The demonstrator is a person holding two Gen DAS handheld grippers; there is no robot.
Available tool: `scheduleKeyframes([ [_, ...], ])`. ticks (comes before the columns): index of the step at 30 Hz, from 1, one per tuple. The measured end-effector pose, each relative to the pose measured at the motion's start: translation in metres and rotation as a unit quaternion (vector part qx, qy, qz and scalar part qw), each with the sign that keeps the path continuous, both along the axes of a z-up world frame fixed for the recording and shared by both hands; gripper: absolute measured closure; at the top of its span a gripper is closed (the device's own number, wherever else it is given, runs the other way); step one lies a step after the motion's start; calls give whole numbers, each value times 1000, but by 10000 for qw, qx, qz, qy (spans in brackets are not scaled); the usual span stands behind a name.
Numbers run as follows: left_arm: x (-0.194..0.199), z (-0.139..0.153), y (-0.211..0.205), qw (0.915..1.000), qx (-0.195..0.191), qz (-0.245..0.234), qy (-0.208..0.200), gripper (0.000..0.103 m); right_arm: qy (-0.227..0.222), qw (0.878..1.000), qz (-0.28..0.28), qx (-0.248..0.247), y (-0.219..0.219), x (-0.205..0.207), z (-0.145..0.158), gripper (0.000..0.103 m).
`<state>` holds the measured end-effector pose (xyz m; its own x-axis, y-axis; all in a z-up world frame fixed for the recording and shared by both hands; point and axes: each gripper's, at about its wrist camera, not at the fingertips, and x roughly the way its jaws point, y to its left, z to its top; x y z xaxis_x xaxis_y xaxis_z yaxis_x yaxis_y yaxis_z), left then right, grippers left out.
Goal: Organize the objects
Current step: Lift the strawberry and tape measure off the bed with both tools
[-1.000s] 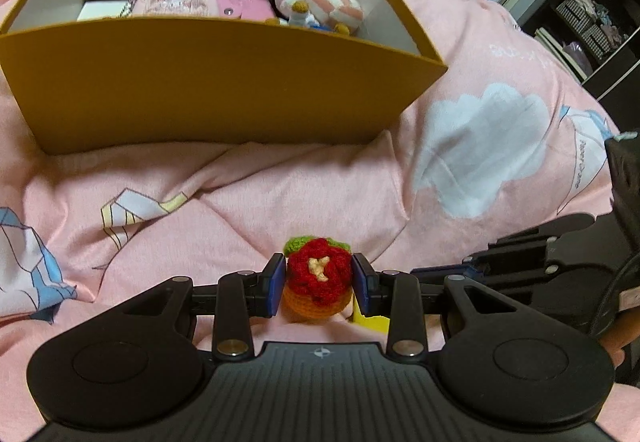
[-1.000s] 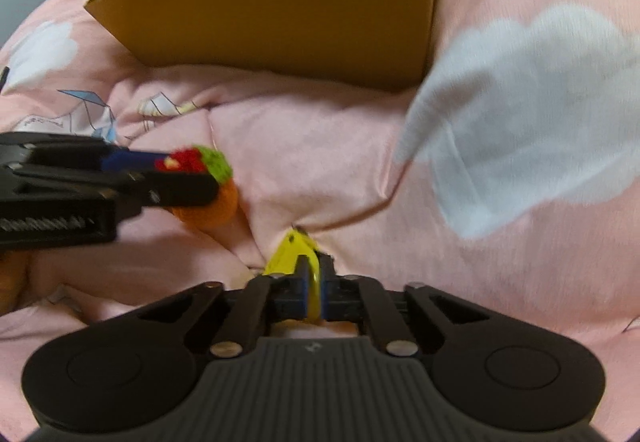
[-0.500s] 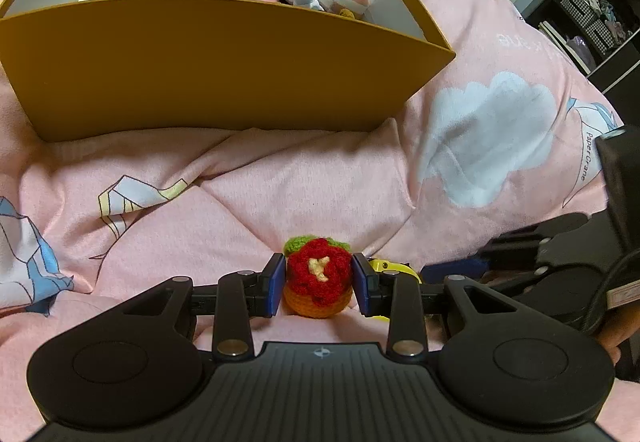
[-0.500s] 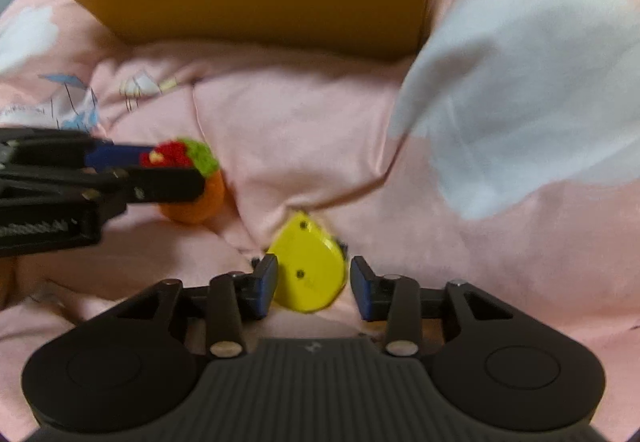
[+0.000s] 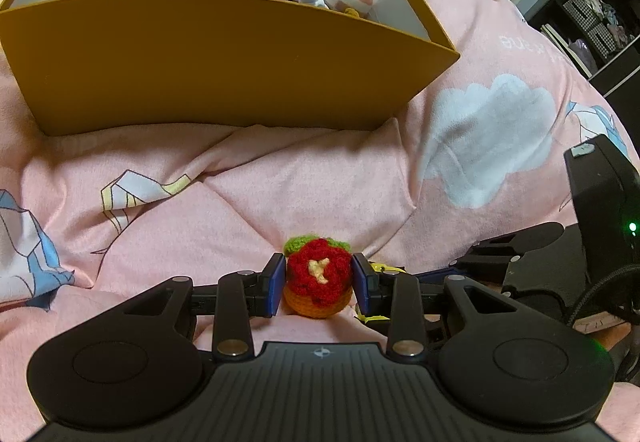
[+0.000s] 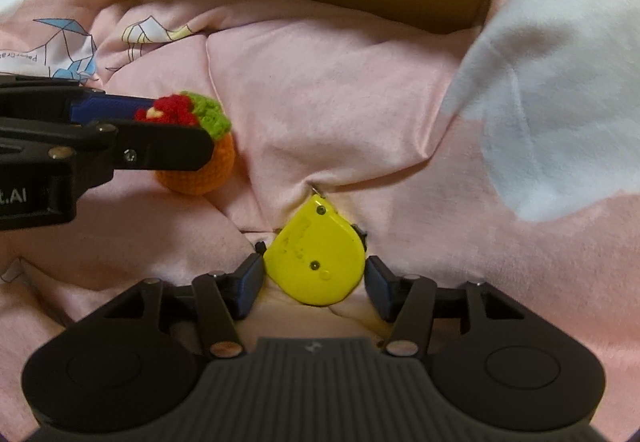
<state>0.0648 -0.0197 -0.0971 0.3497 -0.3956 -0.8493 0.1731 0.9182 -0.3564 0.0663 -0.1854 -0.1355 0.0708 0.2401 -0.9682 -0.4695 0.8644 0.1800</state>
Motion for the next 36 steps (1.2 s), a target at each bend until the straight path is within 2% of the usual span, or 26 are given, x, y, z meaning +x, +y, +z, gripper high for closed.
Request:
scheduleKeyframes([
  [1,-1,1,1,10000,-11,17,-2,63,-48,10000,7,5,0,-1,2,47],
  [3,-3,1,5,10000,-36,69,26,64,-189,9998,54,1,0,-5,8,66],
  [4,-3,0,7,9999,-68,94,48,64,-306,9995,87,6,0,-6,14,72],
  [7,-3,0,14,9996,-198,178,114,64,-469,9988,165,34,-1,-8,24,78],
  [14,-2,-2,15,9994,-216,197,155,64,-416,9986,194,253,-2,-3,36,82],
  [17,-1,-3,14,9995,-186,181,165,64,-320,9988,72,350,10,9,25,75],
  [19,-2,-3,14,9995,-183,191,169,64,-125,9990,-17,423,13,16,13,59],
  [21,-3,-4,15,9995,-180,201,176,64,54,9984,-75,554,13,22,3,49],
  [24,-3,-4,15,9994,-182,206,190,64,305,9971,-191,670,10,29,-10,48],
  [27,-3,-4,14,9995,-165,193,188,64,363,9964,-243,730,8,29,-13,47],
  [32,-4,-2,16,9994,-222,219,156,64,141,9974,-110,703,11,20,-4,48],
  [36,-5,1,19,9993,-287,241,80,64,-255,9977,123,623,15,10,16,49],
])
